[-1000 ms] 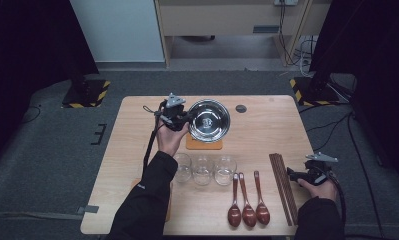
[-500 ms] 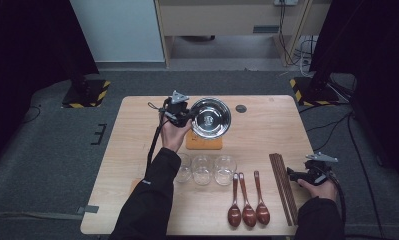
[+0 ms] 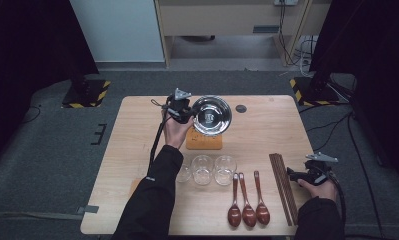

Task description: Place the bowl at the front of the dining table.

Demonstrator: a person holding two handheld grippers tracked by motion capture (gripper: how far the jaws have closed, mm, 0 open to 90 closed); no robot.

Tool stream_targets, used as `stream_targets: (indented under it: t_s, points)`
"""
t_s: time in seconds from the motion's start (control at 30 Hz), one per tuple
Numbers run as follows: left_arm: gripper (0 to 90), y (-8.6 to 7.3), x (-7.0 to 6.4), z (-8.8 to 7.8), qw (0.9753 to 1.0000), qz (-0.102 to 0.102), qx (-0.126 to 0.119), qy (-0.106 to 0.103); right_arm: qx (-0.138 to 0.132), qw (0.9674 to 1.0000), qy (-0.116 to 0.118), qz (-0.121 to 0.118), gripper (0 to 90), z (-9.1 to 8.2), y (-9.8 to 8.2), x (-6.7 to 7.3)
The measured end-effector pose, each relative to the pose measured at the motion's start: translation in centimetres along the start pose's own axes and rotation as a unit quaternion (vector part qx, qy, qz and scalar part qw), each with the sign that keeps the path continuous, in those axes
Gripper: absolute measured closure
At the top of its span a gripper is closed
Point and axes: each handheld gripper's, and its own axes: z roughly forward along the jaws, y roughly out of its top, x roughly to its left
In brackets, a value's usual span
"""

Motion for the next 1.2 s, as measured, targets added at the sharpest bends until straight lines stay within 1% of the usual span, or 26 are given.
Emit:
stream_targets:
  t_s: [0.3, 0.37, 0.57, 0.73, 0.9, 1.2]
  points:
    - [86.7, -0.2, 0.4, 1.0, 0.9999, -0.007, 0.01, 0.008, 0.0, 1.0, 0.0, 0.001, 0.5, 0.0, 0.0, 0.0]
    - [86.8, -0.2, 0.6, 1.4, 0.9998, -0.004, 0.014, 0.011, -0.001, 1.0, 0.0, -0.001, 0.5, 0.0, 0.0, 0.0]
    - [86.8, -0.5, 0.8, 2.2, 0.9997, -0.008, 0.021, 0.011, 0.0, 1.0, 0.0, 0.001, 0.5, 0.0, 0.0, 0.0]
    - [86.8, -0.9, 1.1, 2.9, 0.9994, -0.011, 0.031, 0.014, 0.0, 1.0, 0.0, 0.001, 0.5, 0.0, 0.0, 0.0]
    - [86.8, -1.3, 1.2, 3.6, 0.999, -0.008, 0.04, 0.018, -0.001, 1.0, 0.0, -0.001, 0.5, 0.0, 0.0, 0.0]
    - [86.9, -1.9, 1.6, 4.5, 0.9983, -0.009, 0.054, 0.021, 0.0, 1.0, 0.0, 0.0, 0.5, 0.0, 0.0, 0.0]
